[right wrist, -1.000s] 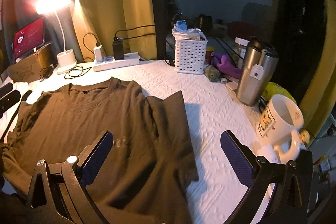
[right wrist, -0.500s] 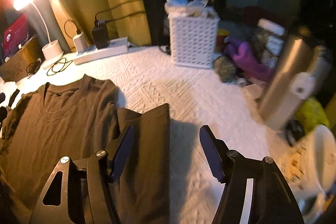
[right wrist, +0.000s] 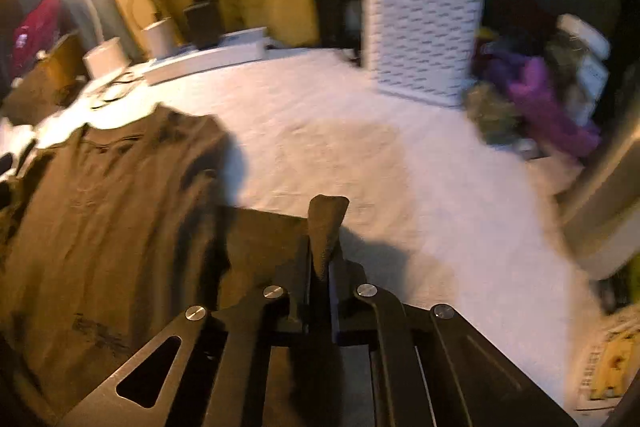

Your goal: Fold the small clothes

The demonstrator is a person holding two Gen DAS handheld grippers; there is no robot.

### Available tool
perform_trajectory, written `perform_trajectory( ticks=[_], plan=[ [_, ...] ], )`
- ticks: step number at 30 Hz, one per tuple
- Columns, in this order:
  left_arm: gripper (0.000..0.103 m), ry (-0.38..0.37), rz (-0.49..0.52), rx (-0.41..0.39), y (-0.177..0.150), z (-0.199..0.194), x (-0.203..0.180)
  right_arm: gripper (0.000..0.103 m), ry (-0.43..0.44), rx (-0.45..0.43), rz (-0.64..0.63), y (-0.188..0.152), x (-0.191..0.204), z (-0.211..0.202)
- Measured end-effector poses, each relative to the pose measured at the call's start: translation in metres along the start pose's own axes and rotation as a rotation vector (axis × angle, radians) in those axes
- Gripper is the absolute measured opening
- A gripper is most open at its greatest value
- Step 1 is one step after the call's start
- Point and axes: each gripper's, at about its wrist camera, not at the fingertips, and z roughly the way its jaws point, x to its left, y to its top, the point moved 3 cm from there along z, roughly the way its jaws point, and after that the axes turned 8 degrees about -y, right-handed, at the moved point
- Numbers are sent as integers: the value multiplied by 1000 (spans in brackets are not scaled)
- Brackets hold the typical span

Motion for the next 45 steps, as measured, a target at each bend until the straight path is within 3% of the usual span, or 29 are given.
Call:
perform_trajectory(
  ticks=[7,14,22,29,34,39,40,41,43,45],
  plan=[
    [101,-3,-20,-28,1,-14,9,6,-119,-43,65,3,-33,-43],
    [101,-9,-29,-68,-5,-37,23,6,-174,-134,56,4,-13,-90],
    [101,-14,-69,-110,-17,-62,49,6,-173,-198,-17,8,44,-125],
    [101,-12,-98,-123,-31,-78,70,6,-171,-167,-78,6,100,-106],
    [101,-17,-121,-128,-39,-84,82,6,-121,-100,-107,-1,139,-84],
    [101,-20,-122,-135,-42,-89,86,10,3,14,-133,-21,175,-63],
    [101,-20,-122,-135,-42,-90,87,20,29,19,-129,-25,179,-63],
    [101,-19,-121,-135,-43,-91,88,46,59,24,-123,-29,185,-65],
    [101,-16,-118,-137,-43,-92,89,87,96,11,-127,-34,188,-73],
    [101,-15,-117,-139,-43,-94,89,88,105,-23,-104,-36,179,-89]
  ],
)
